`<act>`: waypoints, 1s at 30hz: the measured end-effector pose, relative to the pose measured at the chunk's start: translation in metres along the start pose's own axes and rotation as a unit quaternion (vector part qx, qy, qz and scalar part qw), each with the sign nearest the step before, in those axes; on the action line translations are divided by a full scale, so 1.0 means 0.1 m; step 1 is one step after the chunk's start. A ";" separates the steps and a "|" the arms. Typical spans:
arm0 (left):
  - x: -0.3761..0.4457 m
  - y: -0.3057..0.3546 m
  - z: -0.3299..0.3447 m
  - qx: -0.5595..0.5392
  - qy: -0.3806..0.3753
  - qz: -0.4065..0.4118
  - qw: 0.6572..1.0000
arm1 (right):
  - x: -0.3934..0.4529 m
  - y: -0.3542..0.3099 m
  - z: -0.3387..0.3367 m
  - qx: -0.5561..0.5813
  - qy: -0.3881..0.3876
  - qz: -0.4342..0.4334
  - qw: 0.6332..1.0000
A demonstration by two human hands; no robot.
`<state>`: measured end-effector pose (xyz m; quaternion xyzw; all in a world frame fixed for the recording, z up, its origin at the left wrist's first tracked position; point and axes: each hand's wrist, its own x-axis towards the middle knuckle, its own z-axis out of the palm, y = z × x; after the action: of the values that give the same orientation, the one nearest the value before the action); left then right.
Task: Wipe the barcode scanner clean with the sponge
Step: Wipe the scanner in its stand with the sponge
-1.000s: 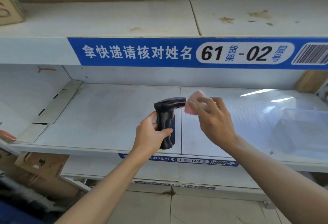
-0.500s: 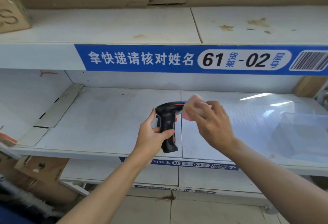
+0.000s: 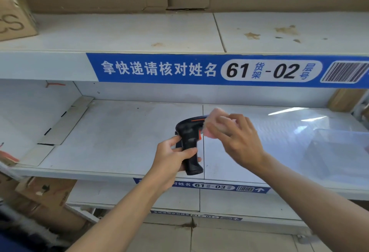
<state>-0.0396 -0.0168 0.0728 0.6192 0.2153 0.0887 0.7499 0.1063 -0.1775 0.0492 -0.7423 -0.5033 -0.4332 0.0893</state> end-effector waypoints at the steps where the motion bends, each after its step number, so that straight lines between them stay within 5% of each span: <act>1: 0.00 0.00 -0.02 -0.003 0.004 -0.001 1.000 | -0.03 0.04 -0.01 -0.010 -0.010 0.018 1.000; 10: 0.01 -0.05 0.01 0.074 0.005 0.034 0.997 | 0.27 -0.22 -0.22 0.064 0.090 -0.006 0.994; 15: -0.04 -0.05 0.03 0.178 0.011 0.106 0.978 | 0.25 -0.24 -0.22 0.079 0.042 -0.051 0.995; 22: -0.05 -0.10 -0.11 0.262 0.070 0.126 0.954 | 0.18 -0.11 -0.38 0.093 -0.034 0.092 0.991; 30: -0.08 -0.11 -0.07 0.402 0.072 0.268 0.872 | 0.31 -0.32 -0.51 0.137 -0.001 -0.051 0.989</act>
<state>-0.0517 -0.0164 0.0627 0.8933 0.1113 0.2364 0.3658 0.0560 -0.1706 0.0929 -0.6967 -0.5953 -0.3638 0.1673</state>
